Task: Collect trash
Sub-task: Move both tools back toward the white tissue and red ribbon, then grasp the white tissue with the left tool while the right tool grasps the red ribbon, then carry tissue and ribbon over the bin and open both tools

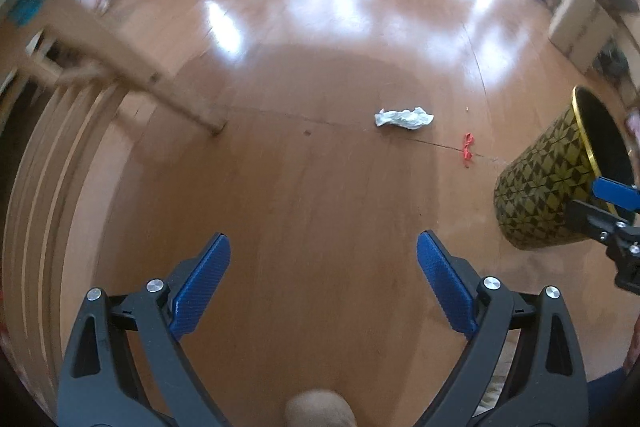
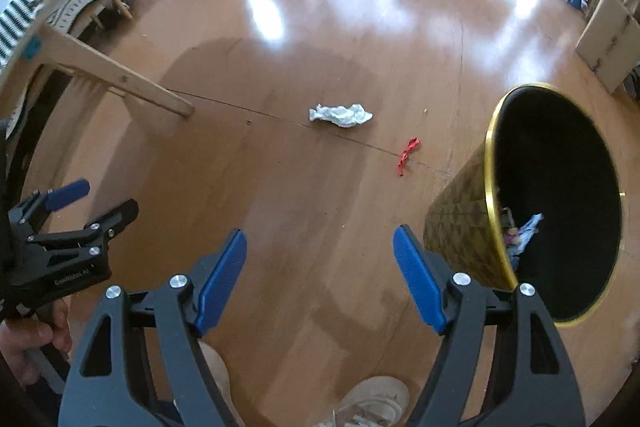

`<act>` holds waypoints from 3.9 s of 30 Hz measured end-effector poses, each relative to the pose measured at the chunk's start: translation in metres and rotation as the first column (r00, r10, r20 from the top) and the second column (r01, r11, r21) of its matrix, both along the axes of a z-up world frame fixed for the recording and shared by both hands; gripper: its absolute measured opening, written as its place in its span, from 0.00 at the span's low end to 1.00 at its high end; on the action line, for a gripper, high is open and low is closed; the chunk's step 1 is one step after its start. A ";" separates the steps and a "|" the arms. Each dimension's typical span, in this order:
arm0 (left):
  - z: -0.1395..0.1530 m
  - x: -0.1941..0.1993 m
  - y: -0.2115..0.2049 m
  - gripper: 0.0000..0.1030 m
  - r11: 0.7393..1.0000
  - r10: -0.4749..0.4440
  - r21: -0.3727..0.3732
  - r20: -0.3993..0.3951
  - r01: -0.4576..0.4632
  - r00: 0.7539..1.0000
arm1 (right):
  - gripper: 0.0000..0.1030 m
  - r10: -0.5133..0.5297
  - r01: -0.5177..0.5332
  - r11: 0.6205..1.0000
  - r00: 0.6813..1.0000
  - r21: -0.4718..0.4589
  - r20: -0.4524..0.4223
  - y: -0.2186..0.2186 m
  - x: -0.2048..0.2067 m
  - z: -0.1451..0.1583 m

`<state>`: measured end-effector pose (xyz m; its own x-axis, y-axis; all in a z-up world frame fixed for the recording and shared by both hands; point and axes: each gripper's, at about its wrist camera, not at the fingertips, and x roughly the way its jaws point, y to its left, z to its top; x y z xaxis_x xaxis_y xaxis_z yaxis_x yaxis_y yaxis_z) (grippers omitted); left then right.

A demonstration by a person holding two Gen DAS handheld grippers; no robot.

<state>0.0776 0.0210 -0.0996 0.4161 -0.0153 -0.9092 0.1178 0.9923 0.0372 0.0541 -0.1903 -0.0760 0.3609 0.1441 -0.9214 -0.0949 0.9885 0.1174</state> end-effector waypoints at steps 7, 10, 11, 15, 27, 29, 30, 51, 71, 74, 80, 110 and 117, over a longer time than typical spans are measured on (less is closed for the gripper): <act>-0.083 0.077 -0.036 0.89 0.989 -0.131 0.063 -0.032 0.133 0.991 | 0.71 -0.063 0.059 0.997 0.996 -0.056 -0.071 -0.021 0.064 -0.089; -0.131 0.118 -0.054 0.89 0.976 -0.198 0.083 -0.047 0.201 0.979 | 0.69 -0.105 0.098 0.993 0.989 -0.065 -0.106 -0.037 0.102 -0.141; -0.145 0.129 -0.061 0.89 0.971 -0.218 0.091 -0.045 0.222 0.975 | 0.69 -0.105 0.097 0.993 0.988 -0.074 -0.114 -0.039 0.111 -0.154; -0.189 0.170 -0.089 0.89 0.951 -0.294 0.086 -0.037 0.296 0.955 | 0.68 -0.157 0.142 0.982 0.980 -0.121 -0.125 -0.052 0.148 -0.209; -0.239 0.231 -0.163 0.89 0.876 -0.476 0.104 0.022 0.472 0.879 | 0.57 -0.213 0.199 0.974 0.969 -0.111 -0.125 -0.077 0.193 -0.272; -0.244 0.231 -0.168 0.83 0.867 -0.491 0.103 0.010 0.487 0.871 | 0.27 -0.186 0.176 0.979 0.977 -0.103 -0.106 -0.071 0.193 -0.269; -0.247 0.228 -0.170 0.68 0.860 -0.501 0.107 0.000 0.498 0.865 | 0.11 -0.178 0.168 0.981 0.977 -0.093 -0.115 -0.068 0.194 -0.269; -0.015 0.068 -0.064 0.19 0.986 -0.166 0.016 -0.079 0.168 0.983 | 0.09 0.007 -0.007 0.999 1.000 0.043 0.009 -0.022 0.047 -0.020; 0.110 -0.097 -0.074 0.19 0.995 -0.074 -0.060 -0.013 0.073 0.997 | 0.09 0.056 -0.071 0.991 0.990 0.117 0.127 -0.040 -0.101 0.113; 0.105 -0.096 -0.074 0.19 0.997 -0.054 -0.065 -0.024 0.053 0.998 | 0.09 0.060 -0.074 0.990 0.991 0.122 0.118 -0.037 -0.101 0.111; 0.100 -0.090 -0.091 0.19 0.995 -0.071 -0.069 -0.031 0.069 0.997 | 0.09 0.039 -0.054 0.989 0.993 0.136 0.107 -0.045 -0.092 0.103; 0.095 -0.037 -0.297 0.19 0.930 -0.331 -0.171 -0.014 0.324 0.943 | 0.09 -0.389 0.373 0.906 0.920 0.198 0.048 -0.243 -0.072 0.106; 0.092 -0.029 -0.300 0.19 0.929 -0.333 -0.174 -0.006 0.327 0.943 | 0.09 -0.399 0.384 0.900 0.916 0.204 0.036 -0.247 -0.067 0.103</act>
<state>0.0486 -0.2790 -0.0073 0.3290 -0.3002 -0.8953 0.4381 0.8884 -0.1369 -0.0131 -0.4376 0.0269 0.4908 0.1449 -0.8592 0.2797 0.9077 0.3128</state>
